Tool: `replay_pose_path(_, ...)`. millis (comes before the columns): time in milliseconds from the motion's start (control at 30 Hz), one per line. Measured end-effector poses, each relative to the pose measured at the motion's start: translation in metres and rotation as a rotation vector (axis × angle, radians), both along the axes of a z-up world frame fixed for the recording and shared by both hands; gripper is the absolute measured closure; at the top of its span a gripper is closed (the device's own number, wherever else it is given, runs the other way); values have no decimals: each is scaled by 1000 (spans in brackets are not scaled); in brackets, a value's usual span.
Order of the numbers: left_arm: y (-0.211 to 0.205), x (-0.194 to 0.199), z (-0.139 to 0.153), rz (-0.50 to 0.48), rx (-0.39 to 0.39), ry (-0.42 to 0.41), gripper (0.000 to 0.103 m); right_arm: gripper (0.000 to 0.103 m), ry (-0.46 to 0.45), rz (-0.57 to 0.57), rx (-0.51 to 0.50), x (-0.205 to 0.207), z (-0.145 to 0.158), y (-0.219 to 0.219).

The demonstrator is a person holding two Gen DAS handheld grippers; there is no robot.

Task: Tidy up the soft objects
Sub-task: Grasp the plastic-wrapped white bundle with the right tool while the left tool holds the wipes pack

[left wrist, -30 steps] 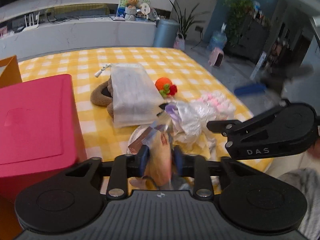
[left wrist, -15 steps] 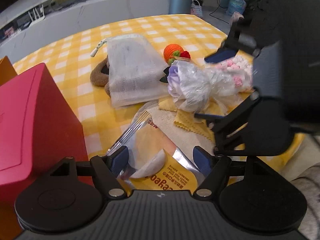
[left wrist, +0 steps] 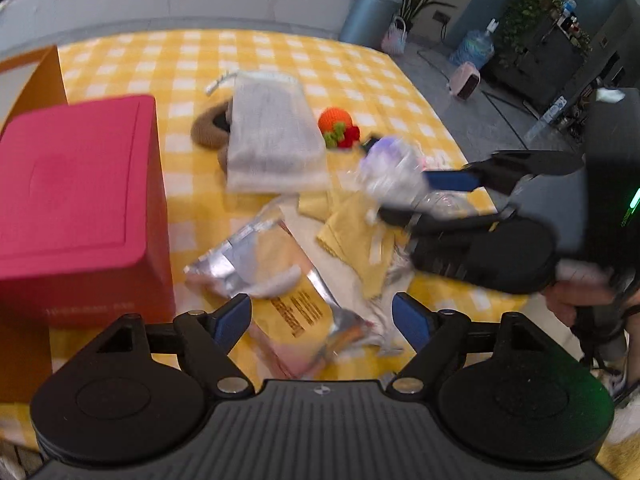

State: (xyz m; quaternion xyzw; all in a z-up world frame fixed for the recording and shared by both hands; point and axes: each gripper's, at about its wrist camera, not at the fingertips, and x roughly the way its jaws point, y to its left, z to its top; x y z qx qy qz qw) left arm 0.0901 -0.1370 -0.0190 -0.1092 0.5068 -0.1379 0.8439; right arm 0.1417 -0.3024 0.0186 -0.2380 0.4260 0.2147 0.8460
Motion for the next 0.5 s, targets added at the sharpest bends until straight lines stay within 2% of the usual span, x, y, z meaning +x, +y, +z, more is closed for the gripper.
replay_pose_path(67,-7,4,-3,16,-15,9,9,53,-6,-108,73,0,11,-10)
replay_pose_path(133,-12,6,-9,65,20,26,9,52,-7,-181,130,0,16,-14)
replay_pose_path(200,-16,5,-15,137,69,45,9,52,18,-197,161,1,14,-13)
replay_pose_path(267,-15,4,-24,189,65,53,9,51,35,-226,187,5,7,-12)
replay_pose_path(400,-13,14,-41,235,59,99,9,50,75,-288,171,7,-13,-15)
replay_pose_path(500,-14,22,-51,252,80,107,7,45,90,-294,200,9,-18,-19)
